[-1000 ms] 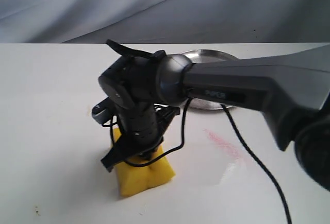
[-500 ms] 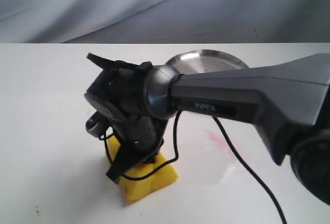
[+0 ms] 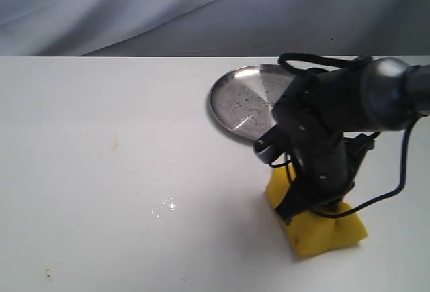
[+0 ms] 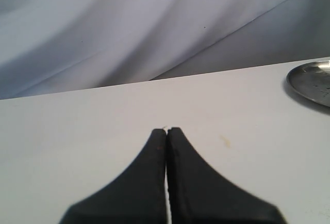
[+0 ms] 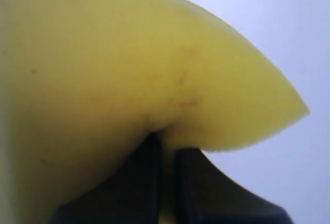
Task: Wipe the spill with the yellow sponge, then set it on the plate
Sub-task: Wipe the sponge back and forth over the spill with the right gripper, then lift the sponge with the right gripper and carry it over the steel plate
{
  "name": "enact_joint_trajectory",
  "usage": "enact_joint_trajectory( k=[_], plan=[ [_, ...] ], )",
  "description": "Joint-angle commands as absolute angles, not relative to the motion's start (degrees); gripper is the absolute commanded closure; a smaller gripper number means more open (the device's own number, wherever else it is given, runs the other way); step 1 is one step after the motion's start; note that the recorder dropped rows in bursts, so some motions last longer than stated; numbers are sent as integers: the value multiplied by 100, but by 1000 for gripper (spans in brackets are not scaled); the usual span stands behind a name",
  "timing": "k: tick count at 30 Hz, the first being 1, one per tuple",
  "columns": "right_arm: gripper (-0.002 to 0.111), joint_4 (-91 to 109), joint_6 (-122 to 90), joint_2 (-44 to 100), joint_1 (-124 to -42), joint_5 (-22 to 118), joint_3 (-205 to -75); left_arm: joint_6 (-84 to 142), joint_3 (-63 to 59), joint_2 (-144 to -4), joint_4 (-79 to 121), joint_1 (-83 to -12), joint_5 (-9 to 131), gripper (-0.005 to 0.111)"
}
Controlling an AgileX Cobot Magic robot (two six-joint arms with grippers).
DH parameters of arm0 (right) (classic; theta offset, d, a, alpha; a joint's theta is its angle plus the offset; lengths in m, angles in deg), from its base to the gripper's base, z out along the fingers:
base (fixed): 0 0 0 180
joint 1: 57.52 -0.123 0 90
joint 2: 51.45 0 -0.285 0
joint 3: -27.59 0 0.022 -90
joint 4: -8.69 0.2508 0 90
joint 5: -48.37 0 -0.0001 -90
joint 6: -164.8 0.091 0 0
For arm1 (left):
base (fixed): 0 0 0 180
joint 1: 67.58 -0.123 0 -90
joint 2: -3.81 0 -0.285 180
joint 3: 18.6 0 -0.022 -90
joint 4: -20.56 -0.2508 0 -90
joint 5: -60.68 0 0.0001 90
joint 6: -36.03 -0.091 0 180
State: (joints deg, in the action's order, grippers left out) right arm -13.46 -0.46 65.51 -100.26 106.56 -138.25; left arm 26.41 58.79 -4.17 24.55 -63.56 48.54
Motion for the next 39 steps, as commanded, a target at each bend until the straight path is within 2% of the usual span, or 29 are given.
enact_joint_trajectory(
  k=[1,6,10,13,17,20,23,31,39],
  plan=[
    [108,-1181,-11,6473,-9481,10722,-13634,2688,5862,-397,2451,-6361,4891,107],
    [108,164,-596,6473,-9683,10356,-13634,2688,5862,-397,2451,-6361,4891,107],
    [108,983,-870,6473,-10274,9942,-13737,2688,5862,-397,2451,-6361,4891,107],
    [108,1284,-870,6525,-10951,9737,-14401,2688,5862,-397,2451,-6361,4891,107],
    [108,1430,-870,7290,-11228,10180,-15753,2688,5862,-397,2451,-6361,4891,107],
    [108,1369,-870,7776,-11228,10335,-16582,2688,5862,-397,2451,-6361,4891,107],
    [108,1283,-870,7660,-11128,10269,-16879,2688,5862,-397,2451,-6361,4891,107],
    [108,666,-870,6596,-10490,10183,-16900,2688,5862,-397,2451,-6361,4891,107],
    [108,666,-870,6469,-9493,10102,-16900,2688,5862,-397,2451,-6361,4891,107]
  ],
)
